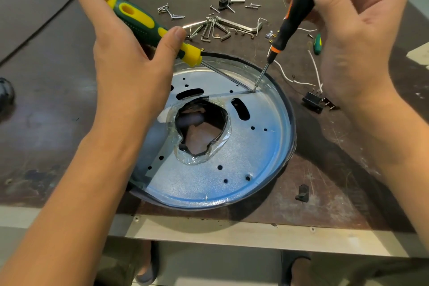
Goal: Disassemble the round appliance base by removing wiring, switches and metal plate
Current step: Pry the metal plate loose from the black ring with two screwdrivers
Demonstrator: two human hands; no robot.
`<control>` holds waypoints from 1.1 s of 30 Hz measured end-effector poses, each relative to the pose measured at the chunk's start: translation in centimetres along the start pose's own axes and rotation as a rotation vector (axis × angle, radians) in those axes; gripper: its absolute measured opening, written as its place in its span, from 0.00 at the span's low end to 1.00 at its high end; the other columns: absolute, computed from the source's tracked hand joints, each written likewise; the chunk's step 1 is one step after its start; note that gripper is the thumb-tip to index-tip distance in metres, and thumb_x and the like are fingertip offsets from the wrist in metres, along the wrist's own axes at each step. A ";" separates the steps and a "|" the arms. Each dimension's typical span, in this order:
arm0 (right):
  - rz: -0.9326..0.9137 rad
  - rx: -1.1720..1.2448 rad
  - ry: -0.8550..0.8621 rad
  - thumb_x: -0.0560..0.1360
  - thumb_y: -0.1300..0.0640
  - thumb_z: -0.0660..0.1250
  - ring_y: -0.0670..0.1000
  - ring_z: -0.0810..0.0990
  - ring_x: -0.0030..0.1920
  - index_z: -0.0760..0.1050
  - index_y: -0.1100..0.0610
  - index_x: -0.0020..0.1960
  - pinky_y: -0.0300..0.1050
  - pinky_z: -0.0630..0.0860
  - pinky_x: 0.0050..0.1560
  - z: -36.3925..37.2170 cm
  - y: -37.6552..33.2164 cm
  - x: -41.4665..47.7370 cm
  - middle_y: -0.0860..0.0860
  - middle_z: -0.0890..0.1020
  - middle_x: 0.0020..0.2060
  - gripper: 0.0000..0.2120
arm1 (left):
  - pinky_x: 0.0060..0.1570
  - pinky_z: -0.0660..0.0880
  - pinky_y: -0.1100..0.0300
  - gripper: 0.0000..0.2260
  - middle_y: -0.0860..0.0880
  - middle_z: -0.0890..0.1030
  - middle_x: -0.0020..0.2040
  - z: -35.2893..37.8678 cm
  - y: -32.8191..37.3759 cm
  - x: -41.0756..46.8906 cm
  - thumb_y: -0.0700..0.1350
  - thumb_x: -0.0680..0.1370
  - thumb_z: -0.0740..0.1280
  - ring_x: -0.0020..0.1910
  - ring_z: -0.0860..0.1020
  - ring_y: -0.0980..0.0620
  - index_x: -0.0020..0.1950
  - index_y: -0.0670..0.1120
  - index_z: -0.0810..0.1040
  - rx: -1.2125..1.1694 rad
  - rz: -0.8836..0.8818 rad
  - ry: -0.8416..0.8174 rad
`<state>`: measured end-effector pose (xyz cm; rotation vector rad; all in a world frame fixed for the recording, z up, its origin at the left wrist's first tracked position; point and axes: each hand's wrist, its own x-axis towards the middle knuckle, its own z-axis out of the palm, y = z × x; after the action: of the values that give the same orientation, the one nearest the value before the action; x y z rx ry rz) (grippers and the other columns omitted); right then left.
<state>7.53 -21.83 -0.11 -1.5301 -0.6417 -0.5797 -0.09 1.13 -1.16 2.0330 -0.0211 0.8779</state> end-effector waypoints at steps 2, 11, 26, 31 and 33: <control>0.033 0.055 0.008 0.80 0.66 0.62 0.58 0.80 0.47 0.76 0.61 0.61 0.52 0.77 0.48 0.2 -0.2 -0.1 0.56 0.80 0.48 0.11 | 0.43 0.67 0.78 0.21 0.60 0.66 0.43 0.0 0.0 0.0 0.45 0.78 0.71 0.42 0.72 0.77 0.58 0.45 0.59 0.001 0.005 0.001; 0.072 0.039 -0.075 0.82 0.68 0.60 0.62 0.82 0.52 0.70 0.65 0.67 0.54 0.81 0.53 0.3 -0.8 -0.1 0.60 0.79 0.55 0.14 | 0.42 0.68 0.76 0.21 0.59 0.67 0.42 -0.1 0.0 0.0 0.46 0.78 0.71 0.39 0.73 0.72 0.59 0.46 0.59 -0.014 -0.008 0.001; -0.056 -0.502 -0.473 0.76 0.61 0.66 0.55 0.76 0.41 0.73 0.56 0.61 0.48 0.75 0.44 0.0 -3.2 1.0 0.58 0.78 0.42 0.14 | 0.43 0.72 0.71 0.22 0.59 0.68 0.43 -0.3 -0.3 0.2 0.47 0.78 0.72 0.39 0.72 0.69 0.60 0.49 0.59 -0.052 -0.057 -0.014; 0.134 -0.896 -0.801 0.76 0.53 0.72 0.54 0.77 0.43 0.79 0.54 0.53 0.53 0.79 0.49 0.8 -1.3 -0.6 0.49 0.80 0.39 0.09 | 0.42 0.70 0.74 0.22 0.60 0.67 0.43 -0.2 -0.3 0.3 0.47 0.78 0.72 0.39 0.73 0.71 0.60 0.49 0.59 -0.052 -0.057 -0.013; 0.154 -0.918 -0.819 0.76 0.51 0.71 0.54 0.75 0.42 0.76 0.52 0.50 0.56 0.79 0.47 1.0 -1.2 -0.7 0.47 0.78 0.37 0.07 | 0.42 0.70 0.74 0.22 0.59 0.67 0.43 -0.2 -0.3 0.3 0.47 0.78 0.72 0.38 0.72 0.71 0.60 0.49 0.59 -0.054 -0.061 -0.013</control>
<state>6.18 -20.84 0.16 -2.7074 -0.9126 -0.0708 0.12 1.56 -1.17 1.9783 0.0095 0.8183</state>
